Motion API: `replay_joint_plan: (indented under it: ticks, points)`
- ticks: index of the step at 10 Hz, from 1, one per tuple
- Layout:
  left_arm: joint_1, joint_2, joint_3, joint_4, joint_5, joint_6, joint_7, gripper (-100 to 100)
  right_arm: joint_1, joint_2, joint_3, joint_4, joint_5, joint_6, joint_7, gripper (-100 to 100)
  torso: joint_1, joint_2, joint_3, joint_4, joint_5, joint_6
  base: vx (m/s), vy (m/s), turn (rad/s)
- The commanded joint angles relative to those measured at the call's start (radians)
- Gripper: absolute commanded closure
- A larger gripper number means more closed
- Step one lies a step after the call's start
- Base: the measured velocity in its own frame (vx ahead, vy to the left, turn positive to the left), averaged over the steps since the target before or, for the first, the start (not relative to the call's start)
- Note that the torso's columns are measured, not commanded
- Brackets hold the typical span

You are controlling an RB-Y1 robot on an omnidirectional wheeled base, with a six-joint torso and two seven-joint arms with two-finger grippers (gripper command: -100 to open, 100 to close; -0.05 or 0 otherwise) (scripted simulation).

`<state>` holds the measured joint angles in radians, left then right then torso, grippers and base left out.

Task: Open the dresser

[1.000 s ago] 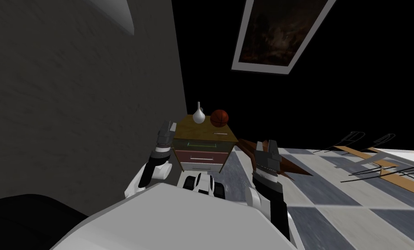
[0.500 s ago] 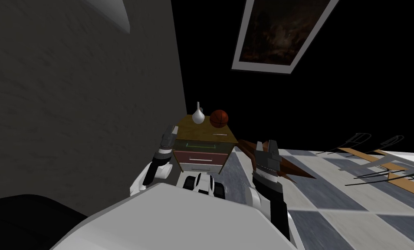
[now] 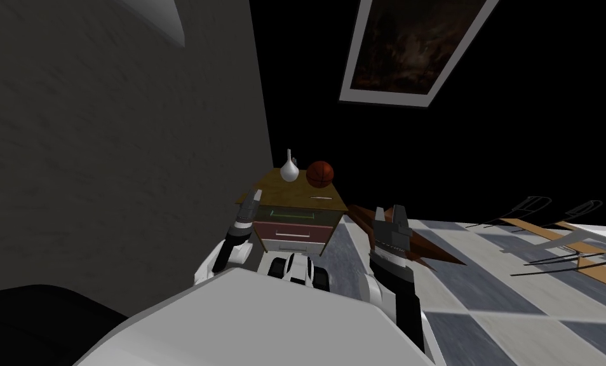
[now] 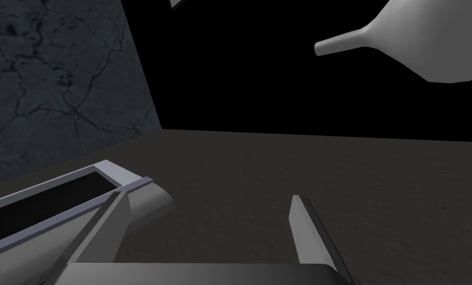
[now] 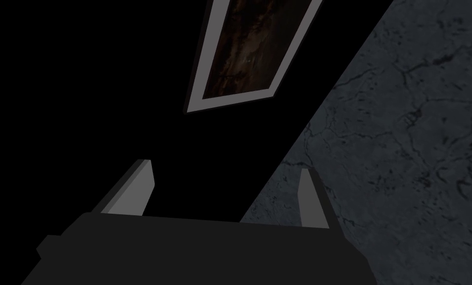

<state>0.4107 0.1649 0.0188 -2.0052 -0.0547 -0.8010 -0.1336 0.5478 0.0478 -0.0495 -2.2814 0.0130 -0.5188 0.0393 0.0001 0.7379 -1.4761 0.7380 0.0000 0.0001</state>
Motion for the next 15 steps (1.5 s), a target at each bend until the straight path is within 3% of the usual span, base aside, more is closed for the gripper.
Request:
replay_joint_plan:
  ticks: [1, 6, 8, 15]
  points:
    - [-0.013, 0.008, 0.006, 0.081, -0.002, -0.065, 0.004, -100, 0.000, 0.000, 0.000, 0.000, 0.000, 0.000, 0.000, 0, 0.000, 0.000, 0.000, 0.000, 0.000, 0.000, 0.031, -0.035, 0.026]
    - [-0.024, 0.014, 0.011, 0.190, -0.004, -0.127, 0.008, -100, 0.000, 0.000, 0.000, 0.000, 0.000, 0.000, 0.000, 0, 0.000, 0.000, 0.000, 0.000, 0.000, 0.000, 0.021, -0.021, 0.014]
    - [-0.035, 0.016, 0.016, 0.262, -0.006, -0.192, 0.012, -100, 0.000, 0.000, 0.000, 0.000, 0.000, 0.000, 0.000, 0, -0.001, 0.000, 0.000, 0.000, 0.000, 0.000, 0.026, -0.032, 0.029]
    - [-0.053, 0.016, 0.023, 0.437, -0.009, -0.291, 0.018, -100, 0.000, 0.000, 0.000, 0.000, 0.000, 0.000, 0.000, 0, 0.004, -0.007, -0.003, -0.007, 0.005, 0.001, 0.022, -0.022, 0.017]
